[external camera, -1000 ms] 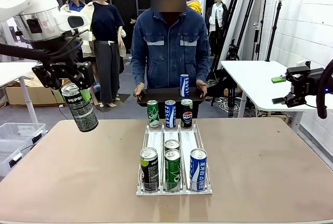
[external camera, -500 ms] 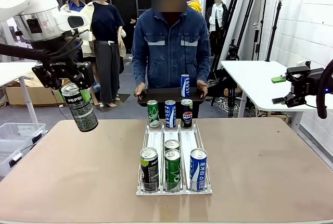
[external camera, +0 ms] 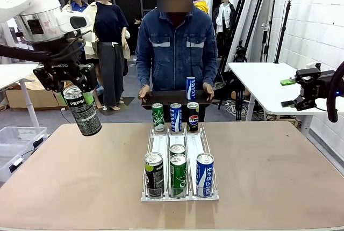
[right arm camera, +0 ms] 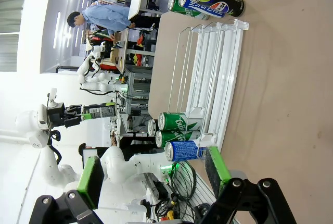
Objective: Retrieve and hand over the desired beverage to the person.
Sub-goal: Place the picked can on the Handle tray extended by the person.
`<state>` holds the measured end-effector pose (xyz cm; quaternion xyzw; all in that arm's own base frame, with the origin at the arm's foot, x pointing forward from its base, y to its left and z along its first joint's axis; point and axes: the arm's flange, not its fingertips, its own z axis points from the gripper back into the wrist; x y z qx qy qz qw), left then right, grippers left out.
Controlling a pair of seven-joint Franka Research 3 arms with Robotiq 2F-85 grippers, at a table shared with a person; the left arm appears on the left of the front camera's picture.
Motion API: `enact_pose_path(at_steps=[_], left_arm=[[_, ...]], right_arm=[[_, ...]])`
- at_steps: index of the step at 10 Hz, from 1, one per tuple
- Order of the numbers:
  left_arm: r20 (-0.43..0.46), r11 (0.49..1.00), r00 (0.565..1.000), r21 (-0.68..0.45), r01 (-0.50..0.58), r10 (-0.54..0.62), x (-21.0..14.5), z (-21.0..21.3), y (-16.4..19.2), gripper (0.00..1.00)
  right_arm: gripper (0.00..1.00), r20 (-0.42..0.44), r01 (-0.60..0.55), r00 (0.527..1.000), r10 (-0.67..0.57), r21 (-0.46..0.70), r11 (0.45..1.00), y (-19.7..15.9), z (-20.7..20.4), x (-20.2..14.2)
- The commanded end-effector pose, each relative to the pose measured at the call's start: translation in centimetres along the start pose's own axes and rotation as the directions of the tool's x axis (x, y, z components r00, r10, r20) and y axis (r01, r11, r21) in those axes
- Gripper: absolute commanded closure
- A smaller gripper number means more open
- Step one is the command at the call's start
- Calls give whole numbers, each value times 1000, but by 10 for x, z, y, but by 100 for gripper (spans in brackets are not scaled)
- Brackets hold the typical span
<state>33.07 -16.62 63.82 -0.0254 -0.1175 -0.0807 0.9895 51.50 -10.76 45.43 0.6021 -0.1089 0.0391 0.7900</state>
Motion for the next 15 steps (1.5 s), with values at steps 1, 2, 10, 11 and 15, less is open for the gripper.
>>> enact_pose_path(at_steps=[1, 2, 10, 11, 15], left_arm=[[10, 1000, 1000, -3, -5, 5, -1, 4, 3, 100], [10, 1000, 1000, -3, -5, 5, -1, 4, 3, 100], [10, 1000, 1000, -3, -5, 5, -1, 4, 3, 100], [10, 1000, 1000, -3, -5, 5, -1, 4, 3, 100], [10, 1000, 1000, -3, -5, 5, -1, 4, 3, 100]], right_arm=[[0, 3, 6, 1000, -6, -4, 1000, 0, -1, -1], [0, 3, 6, 1000, -6, -4, 1000, 0, -1, -1], [0, 3, 6, 1000, -6, -4, 1000, 0, -1, -1], [0, 3, 6, 1000, -6, -4, 1000, 0, -1, -1], [0, 3, 6, 1000, -6, -4, 1000, 0, -1, -1]])
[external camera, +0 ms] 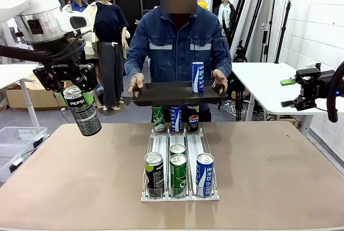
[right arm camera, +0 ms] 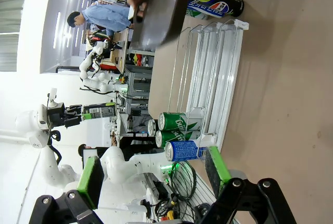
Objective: Retrieve and hand over the desired beverage to the person.
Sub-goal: Place the picked can on the Handle tray extended by the person.
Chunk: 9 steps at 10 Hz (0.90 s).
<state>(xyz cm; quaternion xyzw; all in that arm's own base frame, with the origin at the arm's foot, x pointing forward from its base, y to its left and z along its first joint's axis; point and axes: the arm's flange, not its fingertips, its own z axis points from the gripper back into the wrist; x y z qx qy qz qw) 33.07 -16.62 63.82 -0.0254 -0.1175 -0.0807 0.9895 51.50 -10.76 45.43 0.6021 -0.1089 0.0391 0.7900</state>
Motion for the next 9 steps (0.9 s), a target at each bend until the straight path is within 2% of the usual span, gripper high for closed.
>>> enact_pose_path(at_steps=[1, 9], left_arm=[[10, 1000, 1000, -3, -5, 5, -1, 4, 3, 100], [10, 1000, 1000, -3, -5, 5, -1, 4, 3, 100]], right_arm=[[0, 3, 6, 1000, -6, -4, 1000, 0, -1, -1], [0, 3, 6, 1000, -6, -4, 1000, 0, -1, -1]])
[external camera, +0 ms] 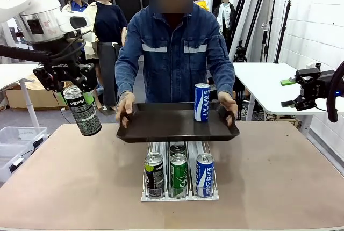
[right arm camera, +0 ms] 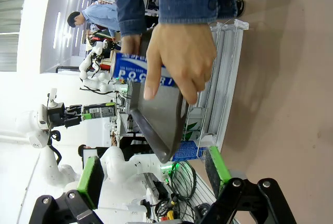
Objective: Retrieve and hand over the desired beverage to the person.
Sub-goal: Place the picked can on the Handle tray extended by the person.
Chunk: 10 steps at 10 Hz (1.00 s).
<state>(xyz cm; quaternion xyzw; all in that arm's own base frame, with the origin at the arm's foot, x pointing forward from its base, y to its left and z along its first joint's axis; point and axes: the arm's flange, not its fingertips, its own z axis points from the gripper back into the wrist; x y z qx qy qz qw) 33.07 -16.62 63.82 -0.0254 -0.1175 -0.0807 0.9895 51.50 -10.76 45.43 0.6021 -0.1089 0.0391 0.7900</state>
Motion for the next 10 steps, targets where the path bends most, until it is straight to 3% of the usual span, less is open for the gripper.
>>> enact_pose_path(at_steps=[1, 6, 10], left_arm=[[10, 1000, 1000, -3, -5, 5, -1, 4, 3, 100], [3, 1000, 1000, -22, -3, 3, 5, 1, -4, 100], [-4, 998, 998, -17, 58, -58, 27, 3, -37, 100]], right_arm=[[0, 3, 6, 1000, -6, -4, 1000, 0, -1, -1], [0, 3, 6, 1000, -6, -4, 1000, 0, -1, -1], [0, 3, 6, 1000, -6, -4, 1000, 0, -1, -1]])
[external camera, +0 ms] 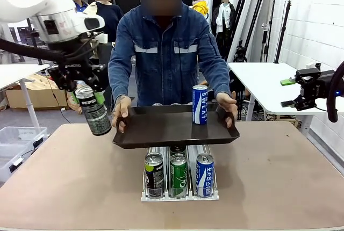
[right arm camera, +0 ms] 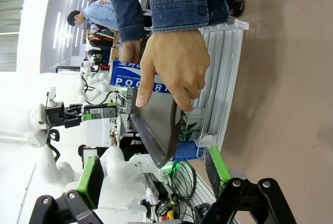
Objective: Retrieve and hand over the desired beverage to the person.
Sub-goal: Place the picked can on the Handle tray extended by the person.
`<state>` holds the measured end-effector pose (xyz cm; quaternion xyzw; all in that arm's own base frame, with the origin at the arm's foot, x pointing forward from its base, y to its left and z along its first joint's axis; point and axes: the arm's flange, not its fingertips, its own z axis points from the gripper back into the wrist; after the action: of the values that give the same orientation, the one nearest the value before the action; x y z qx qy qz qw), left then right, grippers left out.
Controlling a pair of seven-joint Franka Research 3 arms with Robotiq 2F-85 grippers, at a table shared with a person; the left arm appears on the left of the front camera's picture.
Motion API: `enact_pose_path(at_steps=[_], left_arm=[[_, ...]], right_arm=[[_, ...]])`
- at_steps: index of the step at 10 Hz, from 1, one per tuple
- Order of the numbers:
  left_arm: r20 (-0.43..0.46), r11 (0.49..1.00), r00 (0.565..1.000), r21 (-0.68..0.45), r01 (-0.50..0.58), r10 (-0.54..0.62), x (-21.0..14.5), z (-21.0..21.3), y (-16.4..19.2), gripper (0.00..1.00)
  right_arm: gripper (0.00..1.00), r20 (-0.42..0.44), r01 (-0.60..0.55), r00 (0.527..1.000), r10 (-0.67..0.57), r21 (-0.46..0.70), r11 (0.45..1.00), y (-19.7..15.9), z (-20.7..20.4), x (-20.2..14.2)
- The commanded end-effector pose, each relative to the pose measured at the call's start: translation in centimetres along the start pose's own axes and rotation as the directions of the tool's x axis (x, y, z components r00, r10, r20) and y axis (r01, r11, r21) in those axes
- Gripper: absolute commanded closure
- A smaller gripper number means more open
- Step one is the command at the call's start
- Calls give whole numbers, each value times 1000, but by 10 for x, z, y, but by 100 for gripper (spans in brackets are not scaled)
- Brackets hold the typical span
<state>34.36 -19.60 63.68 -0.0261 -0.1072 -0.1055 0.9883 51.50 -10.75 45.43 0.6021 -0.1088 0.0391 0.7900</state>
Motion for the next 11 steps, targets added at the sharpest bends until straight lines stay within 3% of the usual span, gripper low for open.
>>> enact_pose_path(at_steps=[1, 6, 11], left_arm=[[24, 1000, 999, 5, 27, -27, 17, 11, -20, 100], [43, 995, 994, 5, 98, -98, 52, 18, -64, 100], [8, 983, 983, 14, 185, -185, 97, -18, -97, 100]], right_arm=[[0, 4, 6, 1000, -6, -4, 1000, 0, -1, -1], [0, 4, 6, 1000, -6, -4, 1000, 0, -1, -1], [0, 4, 6, 1000, -6, -4, 1000, 0, -1, -1]])
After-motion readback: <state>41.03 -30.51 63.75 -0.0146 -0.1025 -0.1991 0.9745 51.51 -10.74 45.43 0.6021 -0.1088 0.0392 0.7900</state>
